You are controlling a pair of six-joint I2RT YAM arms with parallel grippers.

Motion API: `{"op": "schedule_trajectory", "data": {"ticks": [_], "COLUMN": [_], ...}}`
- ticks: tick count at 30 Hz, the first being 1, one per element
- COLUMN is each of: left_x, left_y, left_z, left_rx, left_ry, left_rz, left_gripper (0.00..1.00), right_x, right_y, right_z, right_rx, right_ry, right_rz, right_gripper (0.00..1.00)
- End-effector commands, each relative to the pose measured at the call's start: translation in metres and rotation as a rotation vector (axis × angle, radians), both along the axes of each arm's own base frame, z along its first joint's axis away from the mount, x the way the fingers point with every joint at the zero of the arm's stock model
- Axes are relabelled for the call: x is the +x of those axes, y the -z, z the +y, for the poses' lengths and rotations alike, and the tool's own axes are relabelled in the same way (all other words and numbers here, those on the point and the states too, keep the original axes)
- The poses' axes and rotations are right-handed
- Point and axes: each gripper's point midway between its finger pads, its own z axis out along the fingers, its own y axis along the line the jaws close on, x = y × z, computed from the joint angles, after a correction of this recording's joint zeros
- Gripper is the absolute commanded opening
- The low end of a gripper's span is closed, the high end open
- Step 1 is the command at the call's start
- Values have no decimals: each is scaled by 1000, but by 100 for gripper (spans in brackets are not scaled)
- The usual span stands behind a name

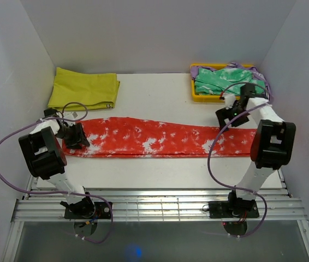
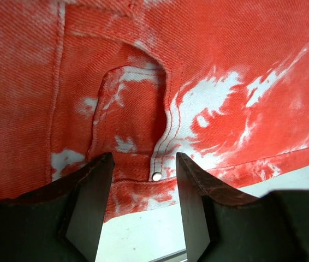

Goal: Fold and stack the trousers
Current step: Fold the trousers

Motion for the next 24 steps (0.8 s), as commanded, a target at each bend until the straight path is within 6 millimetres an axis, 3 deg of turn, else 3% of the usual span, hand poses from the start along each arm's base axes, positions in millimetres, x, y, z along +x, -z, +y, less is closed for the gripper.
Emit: {"op": "schedule_trajectory", "data": {"ticks": [1,2,5,8,11,18,24], "left_x": [4,2,-4,-8,-7,-5,-2], "left_y": [7,8,9,11,11,4,-2], "left_z": [39,41,47,44,39,40,41], "left_rx": [148,150,153,132,106,117,120], "left_ry": [-22,-29,-51,-59,-62,-49,-44], "left_rz": [-44,-40,-35,-33,-35,-53,-71], "left_gripper": [61,61,61,62,61,61,61], "right_x": [0,-8,-36,-59,-67,-76,-91], "right_y": [-51,-51,-41,-22,-4,24,52], "right_z": [-72,-100,-143,-161,-166,-175,-165], "right_rx": [-19,-26,-29,12,49,120,206], "right_ry": [241,326,465,539,569,668,772], "right_rz": [-130,-123,-64,-3,38,123,231], "right_gripper": [94,94,95,97,100,89,77]}}
